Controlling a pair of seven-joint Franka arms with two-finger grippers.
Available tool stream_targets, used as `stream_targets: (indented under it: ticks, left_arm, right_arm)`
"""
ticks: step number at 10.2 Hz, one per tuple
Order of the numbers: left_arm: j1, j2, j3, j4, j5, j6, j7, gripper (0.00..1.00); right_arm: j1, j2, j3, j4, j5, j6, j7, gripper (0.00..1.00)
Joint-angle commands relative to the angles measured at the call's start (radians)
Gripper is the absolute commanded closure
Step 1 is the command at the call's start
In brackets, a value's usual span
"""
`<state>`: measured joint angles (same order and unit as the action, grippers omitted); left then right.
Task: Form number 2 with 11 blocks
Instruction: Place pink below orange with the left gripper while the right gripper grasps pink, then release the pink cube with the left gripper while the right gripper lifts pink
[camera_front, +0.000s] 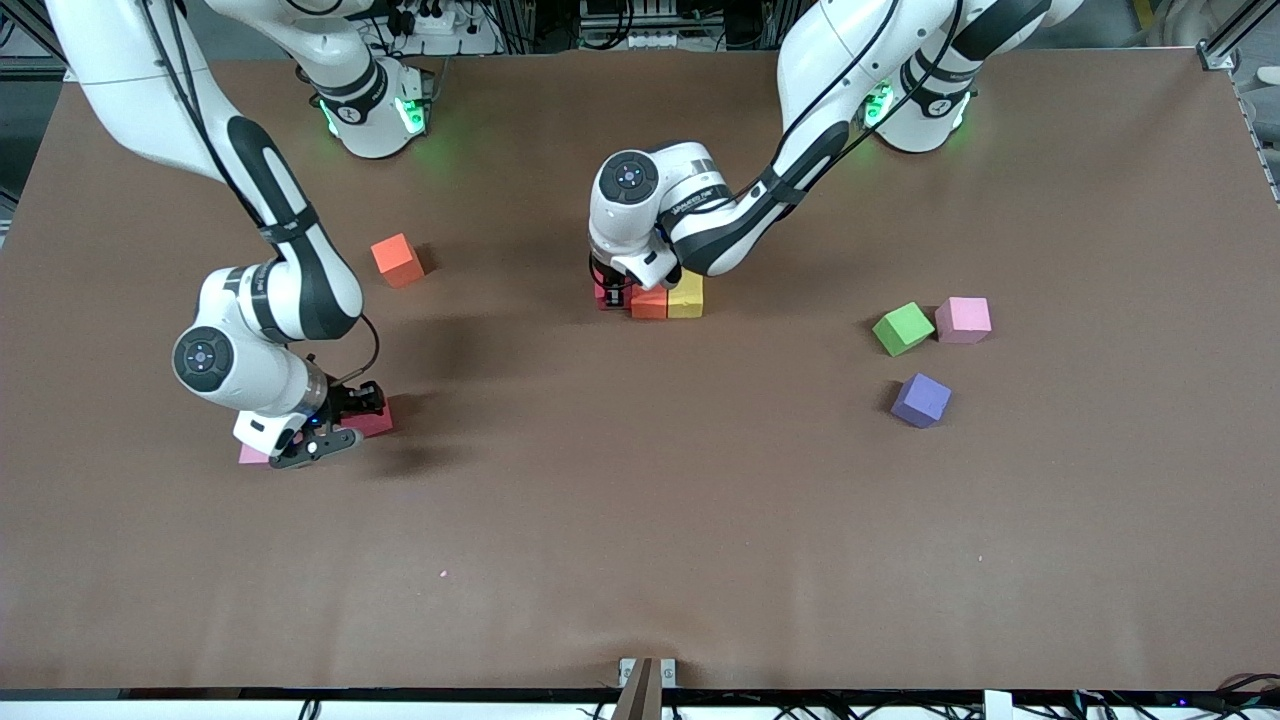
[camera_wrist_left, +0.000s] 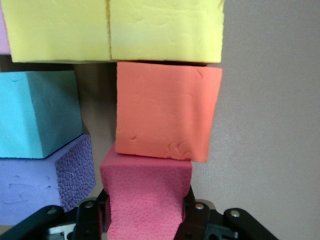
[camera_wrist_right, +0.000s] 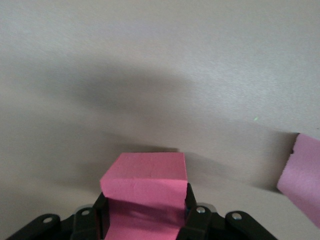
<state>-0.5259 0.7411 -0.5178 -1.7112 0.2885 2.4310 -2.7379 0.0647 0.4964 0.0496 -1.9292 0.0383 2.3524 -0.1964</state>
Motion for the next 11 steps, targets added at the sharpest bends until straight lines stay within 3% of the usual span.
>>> stream_targets:
  ticks: [1, 11]
  left_arm:
    - [-0.011, 0.004, 0.013, 0.008, 0.053, 0.010, -0.117, 0.81]
    - [-0.012, 0.029, 0.028, 0.015, 0.072, 0.037, -0.117, 0.73]
  right_arm:
    - [0.039, -0.030, 0.000, -0.002, 0.012, -0.030, 0.090, 0.46]
    - [0.055, -0.041, 0.000, -0.001, 0.012, -0.033, 0.129, 0.46]
